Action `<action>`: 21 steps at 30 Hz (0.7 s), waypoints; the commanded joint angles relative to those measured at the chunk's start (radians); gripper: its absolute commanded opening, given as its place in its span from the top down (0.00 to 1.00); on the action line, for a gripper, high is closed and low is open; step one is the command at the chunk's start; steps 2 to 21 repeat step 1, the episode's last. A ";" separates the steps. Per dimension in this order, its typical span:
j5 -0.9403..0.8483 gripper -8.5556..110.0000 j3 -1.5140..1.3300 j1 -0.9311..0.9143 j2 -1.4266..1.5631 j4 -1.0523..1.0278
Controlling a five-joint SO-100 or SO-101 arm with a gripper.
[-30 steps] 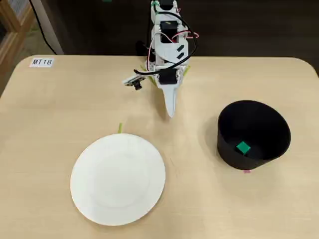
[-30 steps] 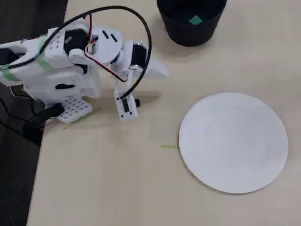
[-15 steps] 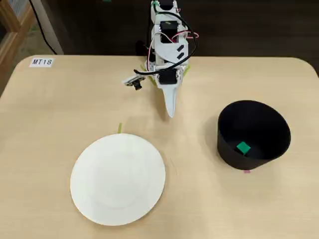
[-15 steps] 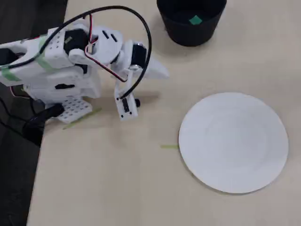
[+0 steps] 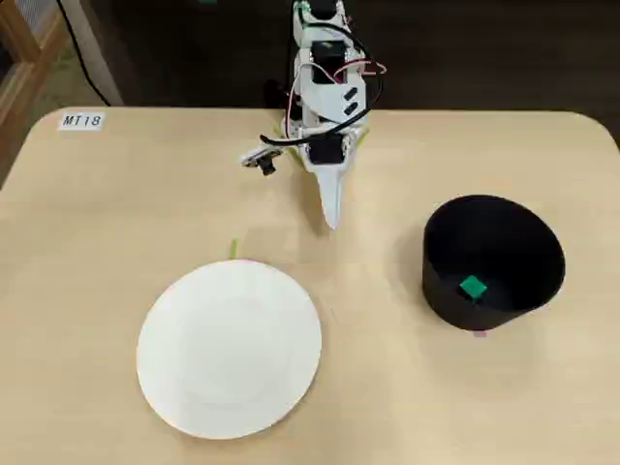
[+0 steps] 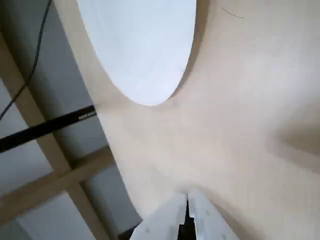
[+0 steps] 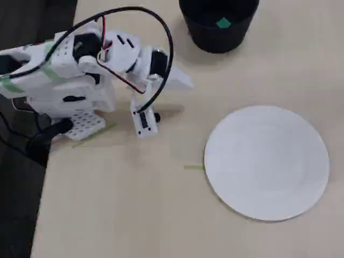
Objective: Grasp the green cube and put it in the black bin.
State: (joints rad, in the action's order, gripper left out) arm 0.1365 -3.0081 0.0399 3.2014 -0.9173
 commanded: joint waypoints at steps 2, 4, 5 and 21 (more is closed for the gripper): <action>-0.009 0.93 0.008 0.006 0.005 0.014; -0.009 0.93 0.008 0.006 0.005 0.014; -0.009 0.93 0.008 0.006 0.005 0.014; -0.009 0.93 0.008 0.006 0.005 0.014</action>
